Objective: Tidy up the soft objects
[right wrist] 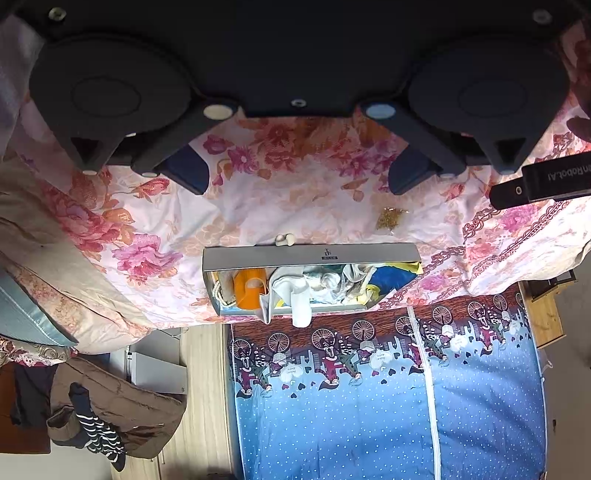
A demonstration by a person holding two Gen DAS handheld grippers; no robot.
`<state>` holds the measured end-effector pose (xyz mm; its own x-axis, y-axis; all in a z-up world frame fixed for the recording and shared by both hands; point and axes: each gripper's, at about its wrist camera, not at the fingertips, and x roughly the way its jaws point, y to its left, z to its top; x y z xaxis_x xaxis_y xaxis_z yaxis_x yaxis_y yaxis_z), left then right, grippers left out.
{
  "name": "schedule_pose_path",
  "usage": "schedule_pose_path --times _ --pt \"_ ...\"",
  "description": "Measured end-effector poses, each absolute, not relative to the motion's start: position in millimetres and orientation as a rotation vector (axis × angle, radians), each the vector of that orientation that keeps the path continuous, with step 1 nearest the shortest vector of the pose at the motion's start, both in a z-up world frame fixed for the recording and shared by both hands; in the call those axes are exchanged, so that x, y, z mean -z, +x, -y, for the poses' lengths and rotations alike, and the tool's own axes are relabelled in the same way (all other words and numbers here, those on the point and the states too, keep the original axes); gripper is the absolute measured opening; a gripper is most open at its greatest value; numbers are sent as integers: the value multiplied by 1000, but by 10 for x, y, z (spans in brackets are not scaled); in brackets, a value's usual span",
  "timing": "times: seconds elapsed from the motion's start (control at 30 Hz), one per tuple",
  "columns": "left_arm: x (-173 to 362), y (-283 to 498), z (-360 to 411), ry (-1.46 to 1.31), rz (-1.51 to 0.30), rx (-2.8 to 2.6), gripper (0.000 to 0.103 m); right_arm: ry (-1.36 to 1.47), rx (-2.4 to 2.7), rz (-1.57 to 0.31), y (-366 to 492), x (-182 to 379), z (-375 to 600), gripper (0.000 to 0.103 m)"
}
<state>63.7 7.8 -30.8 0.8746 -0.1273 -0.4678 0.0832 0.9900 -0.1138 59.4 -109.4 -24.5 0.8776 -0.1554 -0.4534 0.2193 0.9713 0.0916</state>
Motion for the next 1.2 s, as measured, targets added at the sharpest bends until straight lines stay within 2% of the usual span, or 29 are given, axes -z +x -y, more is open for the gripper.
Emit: schedule_pose_path --times 1.2 --pt "311 644 -70 -89 -493 109 102 126 187 -471 592 260 1098 103"
